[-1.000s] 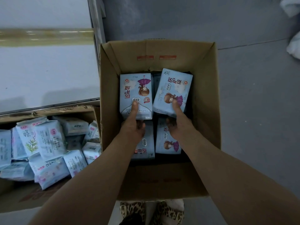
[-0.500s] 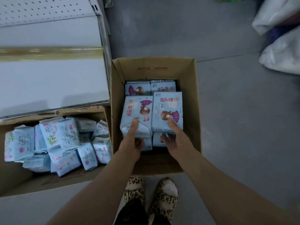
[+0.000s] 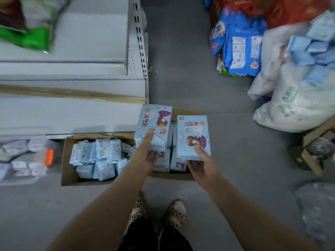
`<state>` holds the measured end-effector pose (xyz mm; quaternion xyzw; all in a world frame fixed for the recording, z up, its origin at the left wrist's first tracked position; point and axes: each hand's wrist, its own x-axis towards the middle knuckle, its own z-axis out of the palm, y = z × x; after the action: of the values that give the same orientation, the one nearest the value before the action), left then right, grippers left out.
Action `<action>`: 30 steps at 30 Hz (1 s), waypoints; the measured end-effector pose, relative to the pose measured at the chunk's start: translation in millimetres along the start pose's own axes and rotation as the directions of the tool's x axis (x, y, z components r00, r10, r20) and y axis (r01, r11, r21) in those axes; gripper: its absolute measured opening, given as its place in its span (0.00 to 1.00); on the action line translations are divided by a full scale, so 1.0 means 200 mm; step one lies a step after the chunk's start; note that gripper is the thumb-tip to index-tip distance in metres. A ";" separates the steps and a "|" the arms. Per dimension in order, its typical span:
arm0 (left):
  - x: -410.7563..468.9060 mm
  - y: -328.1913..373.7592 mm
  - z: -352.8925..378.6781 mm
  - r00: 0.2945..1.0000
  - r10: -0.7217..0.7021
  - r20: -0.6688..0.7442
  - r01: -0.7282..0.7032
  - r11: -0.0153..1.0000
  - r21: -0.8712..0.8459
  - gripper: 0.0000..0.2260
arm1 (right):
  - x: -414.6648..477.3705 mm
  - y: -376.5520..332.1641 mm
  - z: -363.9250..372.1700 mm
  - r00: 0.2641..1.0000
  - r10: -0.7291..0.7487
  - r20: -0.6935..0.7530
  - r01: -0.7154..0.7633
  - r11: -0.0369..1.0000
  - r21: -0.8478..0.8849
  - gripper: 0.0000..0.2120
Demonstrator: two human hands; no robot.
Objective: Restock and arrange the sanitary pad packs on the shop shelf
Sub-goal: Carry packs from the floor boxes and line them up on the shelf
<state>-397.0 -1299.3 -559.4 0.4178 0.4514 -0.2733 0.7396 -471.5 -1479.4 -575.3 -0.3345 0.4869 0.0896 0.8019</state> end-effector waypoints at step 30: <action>-2.11 2.00 -2.18 0.765 0.601 0.231 -0.381 0.712 -0.590 0.21 | -2.32 1.12 2.51 0.762 -0.249 0.597 0.275 0.960 0.049 0.24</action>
<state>-463.4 -710.9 -138.1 0.2473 0.2114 -0.0128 0.9455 -450.9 -912.5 -134.5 -0.3703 0.1556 0.0875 0.9116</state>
